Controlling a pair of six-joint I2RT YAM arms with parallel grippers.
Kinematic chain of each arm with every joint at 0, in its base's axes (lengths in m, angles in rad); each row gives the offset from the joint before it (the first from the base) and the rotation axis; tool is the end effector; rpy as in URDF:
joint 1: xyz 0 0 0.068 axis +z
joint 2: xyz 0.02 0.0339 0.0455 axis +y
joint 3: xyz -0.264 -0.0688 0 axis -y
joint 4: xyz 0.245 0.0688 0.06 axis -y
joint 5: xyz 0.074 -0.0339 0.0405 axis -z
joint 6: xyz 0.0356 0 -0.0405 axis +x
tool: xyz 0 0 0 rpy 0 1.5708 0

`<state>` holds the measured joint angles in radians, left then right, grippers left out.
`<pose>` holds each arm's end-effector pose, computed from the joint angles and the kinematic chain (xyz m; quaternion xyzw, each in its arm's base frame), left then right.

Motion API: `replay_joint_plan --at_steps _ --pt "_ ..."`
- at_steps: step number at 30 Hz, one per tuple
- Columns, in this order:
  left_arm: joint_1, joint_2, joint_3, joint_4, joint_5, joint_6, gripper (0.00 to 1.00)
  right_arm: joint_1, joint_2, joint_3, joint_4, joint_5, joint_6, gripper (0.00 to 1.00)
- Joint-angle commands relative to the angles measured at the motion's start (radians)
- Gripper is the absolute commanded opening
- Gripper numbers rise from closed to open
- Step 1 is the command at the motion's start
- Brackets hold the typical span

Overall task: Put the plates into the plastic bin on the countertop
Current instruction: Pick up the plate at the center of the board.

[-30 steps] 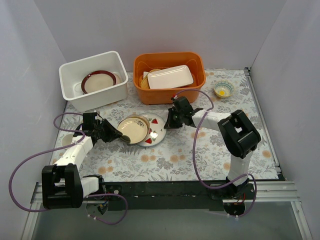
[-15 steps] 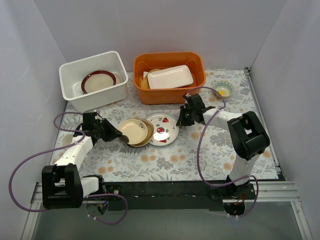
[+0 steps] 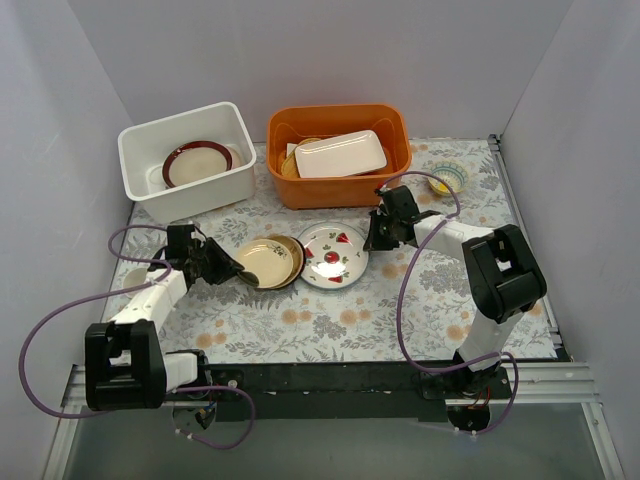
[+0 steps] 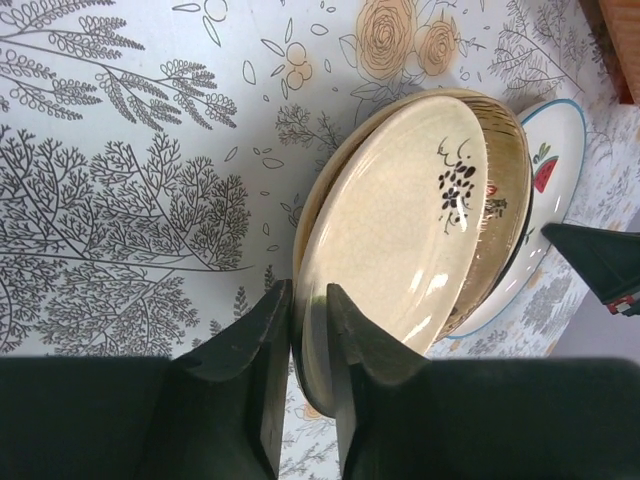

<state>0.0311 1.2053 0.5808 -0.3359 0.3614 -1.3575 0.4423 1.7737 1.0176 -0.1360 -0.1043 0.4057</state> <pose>0.2213 -0.0057 0.1776 -0.5588 0.7556 -0.3171 0.1274 0.3249 0.1580 0.1625 -0.0346 0.9412 0.1816 0.2828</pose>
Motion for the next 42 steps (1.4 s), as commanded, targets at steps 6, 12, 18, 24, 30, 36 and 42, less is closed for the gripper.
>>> replay_joint_plan --at_steps 6,12,18,24,30,36,42 --pt "0.003 0.074 -0.036 0.119 0.056 0.0 0.45 -0.024 0.04 -0.036 -0.283 0.219 -0.136 0.01" --pt "0.001 0.1 -0.049 0.167 0.108 0.003 0.59 -0.025 0.02 -0.031 -0.313 0.253 -0.151 0.01" --pt "-0.002 0.092 -0.035 0.181 0.139 0.006 0.74 -0.025 0.012 -0.021 -0.339 0.291 -0.157 0.01" --pt "-0.051 0.112 -0.035 0.207 0.146 -0.002 0.83 -0.025 0.012 -0.027 -0.353 0.31 -0.165 0.01" --pt "-0.077 0.085 0.002 0.155 0.068 0.004 0.92 -0.036 0.006 -0.057 -0.353 0.33 -0.183 0.01" --pt "-0.077 0.04 0.172 -0.027 -0.125 0.069 0.98 -0.059 -0.034 -0.1 -0.327 0.321 -0.2 0.01" --pt "-0.077 0.028 0.281 -0.137 -0.181 0.072 0.98 -0.073 -0.069 -0.128 -0.32 0.304 -0.194 0.01"
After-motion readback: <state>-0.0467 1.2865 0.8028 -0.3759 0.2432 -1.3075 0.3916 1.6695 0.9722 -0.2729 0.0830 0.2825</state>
